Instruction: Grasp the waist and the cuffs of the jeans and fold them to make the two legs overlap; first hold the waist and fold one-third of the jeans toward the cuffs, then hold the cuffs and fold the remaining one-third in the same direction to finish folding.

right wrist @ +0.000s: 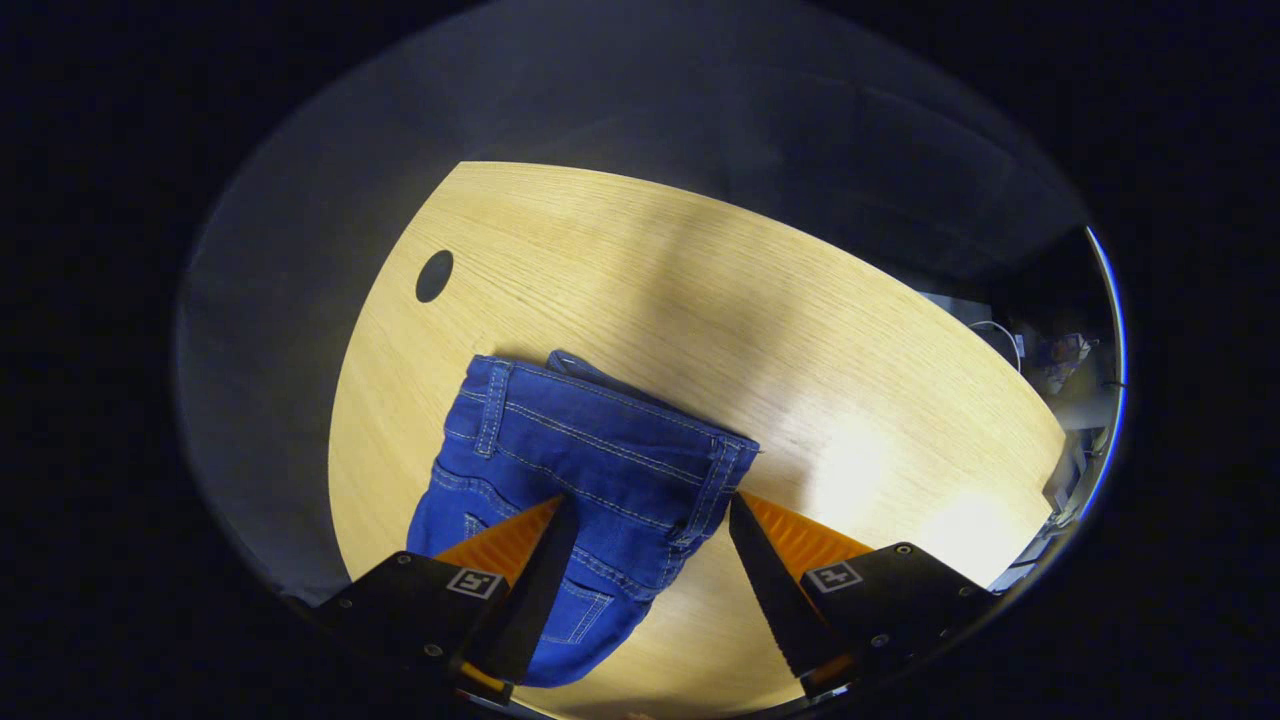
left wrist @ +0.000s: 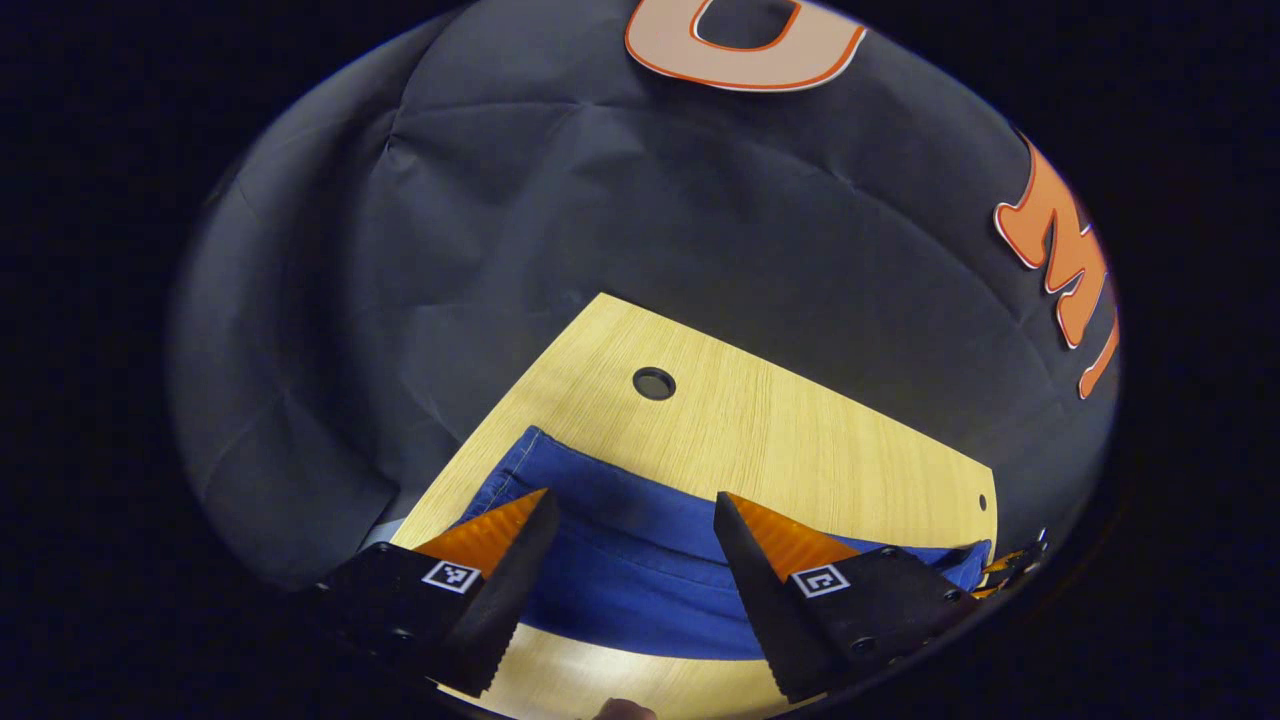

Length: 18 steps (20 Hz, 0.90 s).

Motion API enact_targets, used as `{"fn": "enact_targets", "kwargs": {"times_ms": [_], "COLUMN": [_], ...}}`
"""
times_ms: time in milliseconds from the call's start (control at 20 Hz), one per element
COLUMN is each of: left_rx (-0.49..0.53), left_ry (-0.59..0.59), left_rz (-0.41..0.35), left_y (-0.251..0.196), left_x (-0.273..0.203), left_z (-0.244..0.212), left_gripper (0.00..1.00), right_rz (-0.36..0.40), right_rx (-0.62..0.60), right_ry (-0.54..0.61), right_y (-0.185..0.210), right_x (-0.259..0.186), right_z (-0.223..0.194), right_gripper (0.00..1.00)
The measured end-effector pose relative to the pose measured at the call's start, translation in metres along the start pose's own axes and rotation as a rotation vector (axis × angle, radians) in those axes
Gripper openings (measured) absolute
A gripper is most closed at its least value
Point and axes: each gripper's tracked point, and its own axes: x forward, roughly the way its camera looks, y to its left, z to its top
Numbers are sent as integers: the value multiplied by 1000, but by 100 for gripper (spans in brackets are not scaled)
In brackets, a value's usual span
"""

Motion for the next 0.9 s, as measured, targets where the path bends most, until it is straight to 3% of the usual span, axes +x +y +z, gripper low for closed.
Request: {"fn": "enact_targets", "kwargs": {"times_ms": [150,300,350,400,450,900], "left_rx": [8,25,30,33,35,7], "left_ry": [-2,-7,-8,-12,-15,-18], "left_rz": [-7,-11,-12,-16,-21,-37], "left_y": [-1,1,2,2,3,21], "left_x": [-12,-25,-29,-33,-36,-51], "left_z": [-6,-14,-19,-22,-23,-37], "left_gripper": [97,97,97,97,97,97], "right_rz": [-30,15,37,57,94,379], "right_rx": [-11,15,3,2,-8,-145], "right_ry": [-20,-48,-53,-72,-85,-179], "right_y": [0,14,14,20,26,99], "right_x": [5,0,-5,-7,-22,-104], "right_z": [-1,-4,-8,-7,-6,-42], "right_gripper": [92,37,37,25,21,20]}}
